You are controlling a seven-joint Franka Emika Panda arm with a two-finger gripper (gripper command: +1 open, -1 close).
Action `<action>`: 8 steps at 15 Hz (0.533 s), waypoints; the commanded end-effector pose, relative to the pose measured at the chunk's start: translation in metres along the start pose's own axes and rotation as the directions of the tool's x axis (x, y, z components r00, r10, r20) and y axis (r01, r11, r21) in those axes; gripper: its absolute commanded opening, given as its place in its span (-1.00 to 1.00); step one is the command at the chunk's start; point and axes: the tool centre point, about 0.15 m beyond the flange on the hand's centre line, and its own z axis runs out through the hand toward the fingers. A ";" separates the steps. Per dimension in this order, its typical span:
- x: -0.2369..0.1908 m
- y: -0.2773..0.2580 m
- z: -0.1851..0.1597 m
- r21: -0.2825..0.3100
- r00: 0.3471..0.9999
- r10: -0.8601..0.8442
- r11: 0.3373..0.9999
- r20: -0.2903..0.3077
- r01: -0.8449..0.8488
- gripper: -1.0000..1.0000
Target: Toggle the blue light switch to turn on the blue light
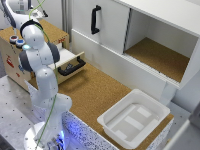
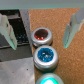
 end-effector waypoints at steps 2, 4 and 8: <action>0.034 -0.003 0.010 -0.035 0.993 -0.035 0.999 0.109 0.039 -1.00; 0.031 -0.002 0.018 -0.036 0.995 -0.028 0.999 0.097 0.031 -1.00; 0.023 0.000 0.034 -0.015 0.997 -0.031 0.999 0.075 0.032 -1.00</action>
